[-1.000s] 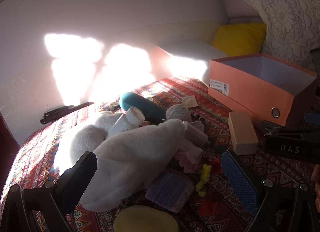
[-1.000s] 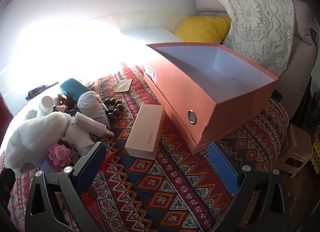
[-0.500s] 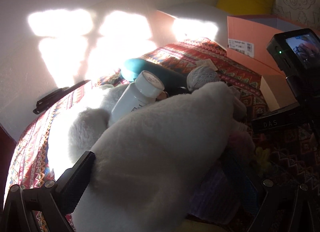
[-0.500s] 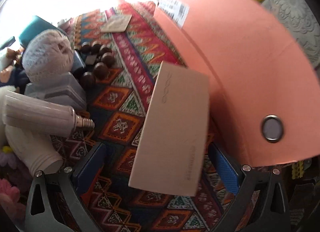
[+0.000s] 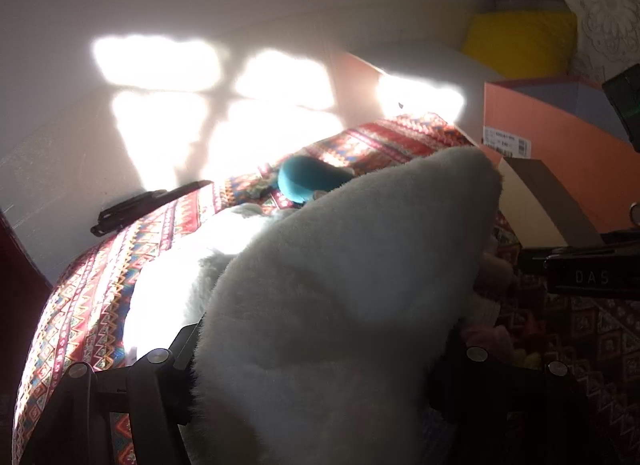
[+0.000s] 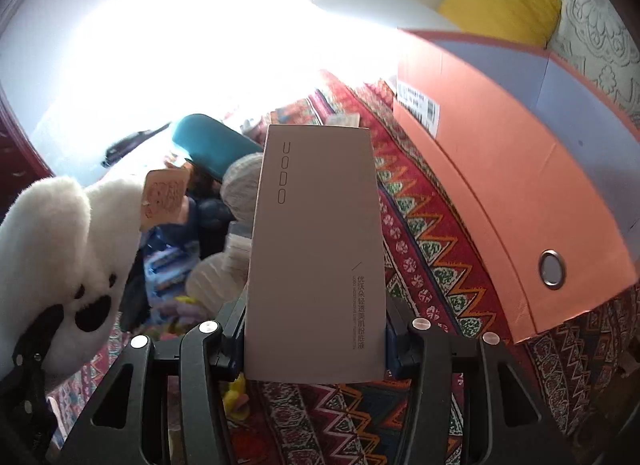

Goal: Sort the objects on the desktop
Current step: 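Move beige box with right gripper while left carries white plush toy into pink box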

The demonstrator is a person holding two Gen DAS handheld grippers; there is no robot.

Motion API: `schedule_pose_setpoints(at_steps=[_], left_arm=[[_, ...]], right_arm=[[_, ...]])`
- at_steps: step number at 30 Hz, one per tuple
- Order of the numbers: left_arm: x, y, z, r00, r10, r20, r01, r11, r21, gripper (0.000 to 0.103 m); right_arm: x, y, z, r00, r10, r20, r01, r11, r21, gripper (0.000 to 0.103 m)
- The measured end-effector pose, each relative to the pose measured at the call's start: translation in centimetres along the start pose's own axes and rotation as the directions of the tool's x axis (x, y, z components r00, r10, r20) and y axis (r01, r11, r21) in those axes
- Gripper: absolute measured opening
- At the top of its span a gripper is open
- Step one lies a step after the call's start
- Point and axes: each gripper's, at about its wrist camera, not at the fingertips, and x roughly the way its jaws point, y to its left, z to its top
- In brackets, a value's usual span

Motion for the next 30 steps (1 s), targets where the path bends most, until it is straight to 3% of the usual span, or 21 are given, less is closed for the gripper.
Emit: schedule_pose_setpoints(at_steps=[2, 4, 6, 9, 12, 16, 18, 21, 24, 26, 27, 30], left_arm=[[-3.5, 0.4, 0.7, 0.997, 0.025, 0.071, -0.022, 0.999, -0.042, 0.070], [-7.1, 0.7, 1.1, 0.989, 0.041, 0.140, -0.027, 0.995, -0.099, 0.071], [-10.1, 0.7, 1.4, 0.980, 0.048, 0.194, -0.018, 0.988, -0.155, 0.071], [-12.6, -0.7, 2.7, 0.970, 0.032, 0.243, 0.014, 0.982, -0.186, 0.072], [-13.0, -3.6, 4.9, 0.963, -0.013, 0.268, 0.058, 0.985, -0.161, 0.073], [-12.3, -8.5, 8.4, 0.952, -0.102, 0.290, 0.144, 0.982, -0.126, 0.073], [-11.2, -11.2, 10.3, 0.942, -0.160, 0.295, 0.198, 0.974, -0.106, 0.074], [-8.3, -15.5, 13.1, 0.928, -0.234, 0.289, 0.264, 0.962, -0.068, 0.075], [-4.6, -20.0, 15.6, 0.912, -0.309, 0.269, 0.331, 0.943, -0.040, 0.079], [-2.0, -22.6, 17.1, 0.900, -0.348, 0.262, 0.368, 0.929, -0.028, 0.088], [-0.8, -23.7, 17.7, 0.896, -0.362, 0.256, 0.380, 0.925, -0.022, 0.091], [0.7, -25.9, 18.6, 0.908, -0.350, 0.233, 0.361, 0.932, -0.008, 0.092]], right_arm=[[-2.7, 0.5, 0.3, 0.995, 0.005, 0.096, -0.005, 1.000, -0.004, 0.053], [-6.1, 0.7, 0.8, 0.976, -0.010, 0.218, 0.011, 1.000, -0.001, 0.053], [-10.0, 0.4, 1.2, 0.933, -0.035, 0.358, 0.029, 0.999, 0.023, 0.054], [-15.4, -0.8, 2.2, 0.846, -0.107, 0.523, 0.081, 0.994, 0.074, 0.054], [-19.3, -3.6, 3.8, 0.768, -0.189, 0.612, 0.112, 0.980, 0.162, 0.054], [-22.1, -9.6, 7.0, 0.739, -0.271, 0.617, 0.144, 0.958, 0.248, 0.054], [-22.4, -13.4, 8.6, 0.746, -0.308, 0.591, 0.176, 0.946, 0.271, 0.054], [-20.7, -19.8, 11.0, 0.780, -0.329, 0.532, 0.179, 0.933, 0.313, 0.054], [-17.2, -24.6, 12.8, 0.821, -0.297, 0.488, 0.150, 0.936, 0.318, 0.056], [-14.7, -27.3, 13.9, 0.856, -0.259, 0.447, 0.122, 0.942, 0.312, 0.078], [-13.5, -28.4, 14.1, 0.876, -0.250, 0.413, 0.117, 0.940, 0.321, 0.101], [-11.9, -30.4, 13.5, 0.895, -0.261, 0.361, 0.119, 0.921, 0.372, 0.103]])
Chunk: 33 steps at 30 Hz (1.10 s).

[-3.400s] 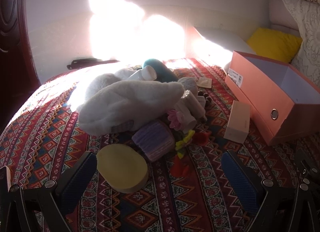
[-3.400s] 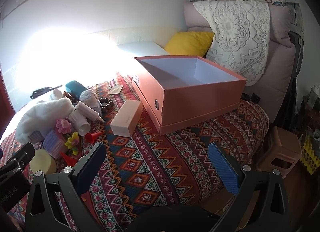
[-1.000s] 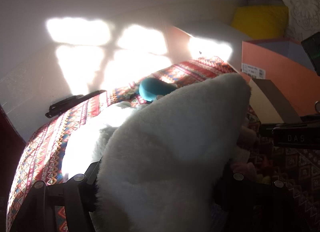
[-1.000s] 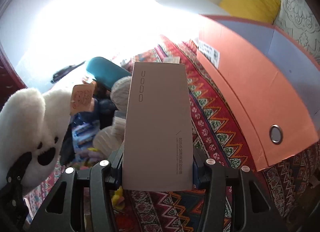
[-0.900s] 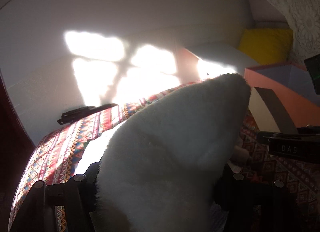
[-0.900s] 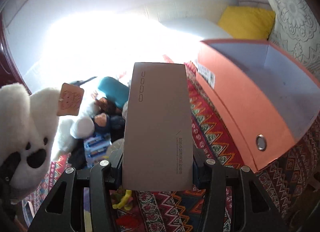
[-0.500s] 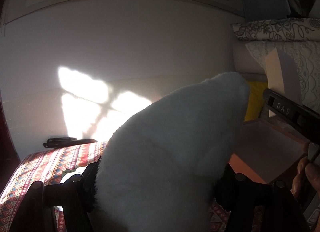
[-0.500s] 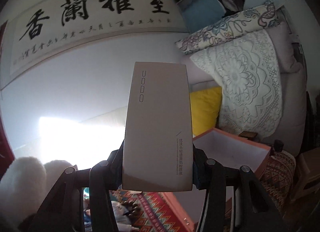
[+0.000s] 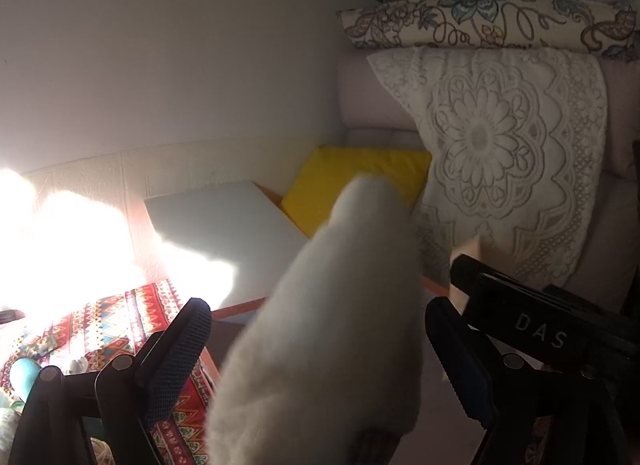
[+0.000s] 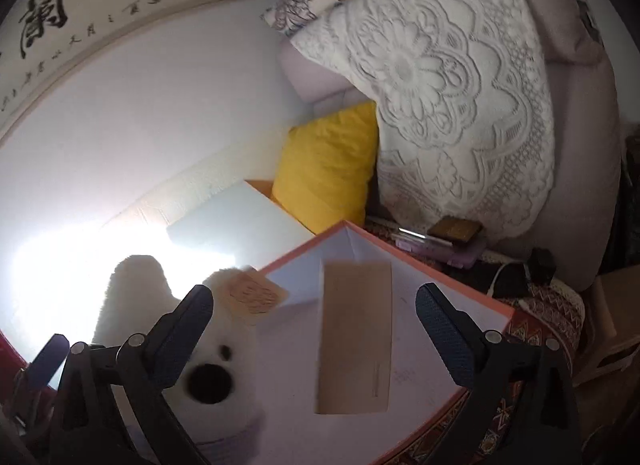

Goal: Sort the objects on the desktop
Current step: 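Move beige box with right gripper while left carries white plush toy into pink box, then move flower pot with right gripper while left carries yellow sponge into pink box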

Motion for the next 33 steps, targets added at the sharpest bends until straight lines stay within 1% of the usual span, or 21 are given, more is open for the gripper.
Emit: schedule_pose_setpoints(at_steps=[3, 7, 9, 11, 13, 14, 15, 16, 17, 18, 19, 21, 22, 23, 24, 25, 26, 27, 28, 32, 33], left_arm=[[-0.7, 0.8, 0.1, 0.999, 0.041, 0.017, -0.041, 0.999, 0.013, 0.097], [-4.2, 3.4, -1.0, 0.991, 0.129, 0.016, -0.129, 0.992, 0.004, 0.099], [-6.4, 4.8, -2.2, 0.984, 0.177, 0.000, -0.177, 0.984, -0.011, 0.102], [-9.2, 6.7, -4.4, 0.973, 0.230, -0.033, -0.231, 0.973, -0.023, 0.102], [-12.0, 8.7, -7.3, 0.955, 0.287, -0.071, -0.290, 0.956, -0.034, 0.102], [-13.4, 9.7, -8.8, 0.945, 0.315, -0.089, -0.319, 0.947, -0.038, 0.102], [-14.8, 10.7, -10.4, 0.935, 0.339, -0.108, -0.345, 0.938, -0.044, 0.102], [-16.1, 11.7, -12.0, 0.925, 0.356, -0.131, -0.365, 0.929, -0.052, 0.102], [-17.4, 12.7, -13.7, 0.916, 0.369, -0.155, -0.382, 0.922, -0.061, 0.102], [-18.5, 13.7, -15.5, 0.910, 0.370, -0.186, -0.389, 0.919, -0.072, 0.102], [-19.2, 14.6, -17.3, 0.904, 0.367, -0.218, -0.390, 0.917, -0.077, 0.102], [-20.6, 16.3, -20.8, 0.890, 0.359, -0.281, -0.395, 0.915, -0.081, 0.102], [-20.8, 16.8, -22.3, 0.881, 0.359, -0.308, -0.397, 0.915, -0.069, 0.102], [-21.1, 17.4, -23.8, 0.874, 0.357, -0.329, -0.397, 0.916, -0.061, 0.102], [-21.2, 18.1, -25.0, 0.871, 0.348, -0.346, -0.391, 0.918, -0.061, 0.102], [-20.9, 18.7, -25.9, 0.870, 0.335, -0.362, -0.384, 0.921, -0.071, 0.102], [-20.4, 19.3, -26.5, 0.866, 0.321, -0.384, -0.380, 0.921, -0.085, 0.102], [-19.8, 20.0, -27.1, 0.861, 0.308, -0.406, -0.376, 0.921, -0.099, 0.102], [-19.3, 20.6, -27.7, 0.857, 0.293, -0.424, -0.371, 0.922, -0.113, 0.102], [-17.1, 22.8, -28.8, 0.852, 0.250, -0.460, -0.355, 0.921, -0.158, 0.102], [-16.4, 23.4, -29.0, 0.850, 0.242, -0.468, -0.357, 0.918, -0.173, 0.102]], right_arm=[[0.0, -0.6, -0.2, 1.000, -0.019, 0.011, 0.019, 1.000, 0.011, 0.103], [-1.5, 1.1, -0.8, 0.999, 0.033, 0.031, -0.032, 0.999, -0.022, 0.103], [-2.9, 3.5, -2.3, 0.996, 0.091, 0.027, -0.089, 0.994, -0.068, 0.103], [-3.8, 6.5, -4.2, 0.986, 0.164, -0.002, -0.163, 0.979, -0.122, 0.103], [-4.2, 9.6, -6.4, 0.970, 0.236, -0.063, -0.244, 0.954, -0.175, 0.103], [-4.1, 11.2, -7.6, 0.954, 0.278, -0.110, -0.295, 0.936, -0.190, 0.103], [-3.9, 12.9, -8.9, 0.928, 0.329, -0.173, -0.359, 0.915, -0.184, 0.103], [-3.7, 14.5, -10.3, 0.893, 0.381, -0.238, -0.424, 0.890, -0.167, 0.103], [-3.2, 16.0, -11.9, 0.846, 0.429, -0.317, -0.486, 0.865, -0.126, 0.103], [-2.3, 17.3, -14.1, 0.780, 0.469, -0.414, -0.539, 0.840, -0.064, 0.103], [-1.4, 18.6, -16.3, 0.698, 0.504, -0.509, -0.582, 0.813, 0.007, 0.103], [0.0, 20.9, -22.0, 0.532, 0.501, -0.682, -0.594, 0.795, 0.121, 0.103], [0.6, 21.7, -24.7, 0.467, 0.478, -0.744, -0.577, 0.803, 0.154, 0.103], [1.2, 22.3, -27.2, 0.408, 0.449, -0.795, -0.553, 0.814, 0.177, 0.103], [1.6, 22.9, -29.4, 0.363, 0.425, -0.829, -0.532, 0.825, 0.190, 0.103], [1.8, 23.5, -31.2, 0.330, 0.406, -0.853, -0.514, 0.835, 0.198, 0.103], [2.1, 23.9, -32.6, 0.307, 0.394, -0.867, -0.502, 0.840, 0.204, 0.103], [2.4, 24.4, -33.6, 0.295, 0.385, -0.874, -0.497, 0.844, 0.204, 0.103], [2.7, 24.9, -34.3, 0.293, 0.378, -0.879, -0.492, 0.847, 0.200, 0.103], [4.7, 26.3, -36.3, 0.319, 0.350, -0.881, -0.448, 0.875, 0.185, 0.103], [5.0, 26.5, -36.4, 0.337, 0.344, -0.876, -0.443, 0.879, 0.175, 0.100]])
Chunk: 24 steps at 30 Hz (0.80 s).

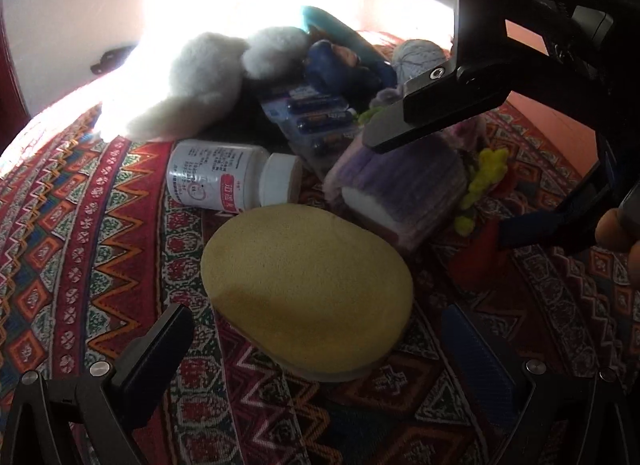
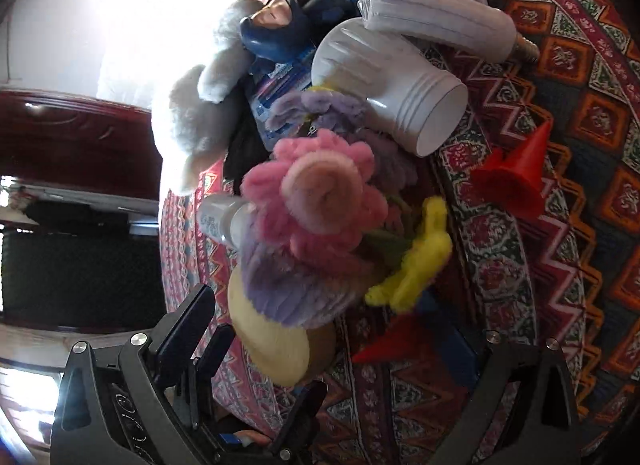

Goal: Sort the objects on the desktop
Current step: 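Move flower pot with right gripper while left carries yellow sponge into pink box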

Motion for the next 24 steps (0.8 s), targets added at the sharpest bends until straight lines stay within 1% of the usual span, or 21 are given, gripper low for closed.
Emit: schedule_pose_setpoints(at_steps=[1, 2, 3, 4, 5, 6, 8, 10, 12, 15, 16, 18, 19, 20, 21, 22, 23, 24], left_arm=[[1.0, 0.4, 0.3, 1.000, 0.002, -0.012, -0.002, 1.000, -0.021, 0.102], [1.9, 0.7, 0.4, 1.000, -0.007, -0.025, 0.006, 0.999, -0.045, 0.102], [2.8, 0.9, 0.5, 0.999, -0.022, -0.035, 0.020, 0.998, -0.067, 0.102], [3.4, 0.9, 0.4, 0.999, -0.017, -0.036, 0.014, 0.997, -0.072, 0.102], [3.5, 0.5, 0.5, 1.000, -0.005, -0.027, 0.003, 0.998, -0.055, 0.101], [3.5, 0.1, 0.6, 1.000, -0.006, -0.023, 0.005, 0.999, -0.037, 0.097], [3.2, -0.4, 0.8, 1.000, -0.013, -0.008, 0.013, 1.000, -0.024, 0.097], [2.6, -0.7, 0.9, 1.000, 0.006, 0.010, -0.006, 0.999, -0.031, 0.097], [0.9, -1.2, 1.3, 0.998, 0.010, 0.061, -0.008, 0.999, -0.041, 0.097], [-2.7, -2.6, 2.1, 0.989, 0.019, 0.146, -0.017, 1.000, -0.010, 0.097], [-3.9, -3.1, 2.4, 0.984, 0.028, 0.175, -0.029, 1.000, 0.003, 0.097], [-6.3, -3.9, 3.1, 0.974, 0.032, 0.225, -0.032, 0.999, -0.005, 0.097], [-7.5, -4.2, 3.5, 0.968, 0.028, 0.248, -0.024, 1.000, -0.018, 0.097], [-8.6, -4.7, 3.9, 0.962, 0.021, 0.271, -0.014, 1.000, -0.026, 0.097], [-9.6, -5.2, 4.5, 0.955, 0.011, 0.296, -0.004, 1.000, -0.023, 0.097], [-10.6, -5.7, 5.0, 0.947, 0.001, 0.321, 0.006, 1.000, -0.020, 0.097], [-11.7, -6.3, 5.6, 0.938, -0.010, 0.346, 0.016, 1.000, -0.015, 0.097], [-12.9, -7.1, 6.3, 0.928, -0.024, 0.373, 0.027, 1.000, -0.004, 0.097]], right_arm=[[0.1, 0.0, 0.2, 1.000, -0.013, 0.020, 0.013, 1.000, -0.002, 0.084], [0.1, 0.1, 0.3, 1.000, 0.000, 0.025, 0.000, 1.000, -0.020, 0.070], [-0.1, 0.2, 0.3, 0.999, 0.023, 0.025, -0.023, 0.999, -0.028, 0.064], [-0.5, 0.1, 0.3, 0.999, 0.038, 0.030, -0.037, 0.999, -0.028, 0.064], [-1.0, 0.1, 0.1, 0.998, 0.052, 0.037, -0.051, 0.998, -0.036, 0.064], [-1.6, 0.2, -0.1, 0.997, 0.070, 0.046, -0.068, 0.997, -0.048, 0.064], [-3.0, 0.3, -0.3, 0.992, 0.110, 0.059, -0.106, 0.992, -0.069, 0.064], [-4.6, 0.4, -0.7, 0.984, 0.166, 0.069, -0.160, 0.983, -0.089, 0.064], [-6.3, 0.4, -1.0, 0.971, 0.220, 0.088, -0.210, 0.971, -0.110, 0.064], [-9.6, 0.8, -1.4, 0.945, 0.302, 0.123, -0.283, 0.947, -0.154, 0.064], [-10.9, 1.0, -1.5, 0.936, 0.321, 0.142, -0.297, 0.940, -0.170, 0.064], [-14.2, 1.8, -1.9, 0.920, 0.325, 0.219, -0.280, 0.936, -0.212, 0.064], [-16.2, 2.3, -2.3, 0.906, 0.317, 0.279, -0.252, 0.936, -0.244, 0.064], [-18.3, 2.9, -2.8, 0.887, 0.309, 0.342, -0.220, 0.936, -0.277, 0.064], [-20.6, 3.4, -3.4, 0.858, 0.304, 0.414, -0.181, 0.934, -0.309, 0.064], [-24.0, 3.8, -4.5, 0.820, 0.301, 0.486, -0.142, 0.931, -0.337, 0.064], [-26.9, 4.2, -5.4, 0.773, 0.300, 0.559, -0.101, 0.928, -0.359, 0.064], [-29.8, 4.5, -6.4, 0.717, 0.298, 0.630, -0.054, 0.925, -0.376, 0.064]])
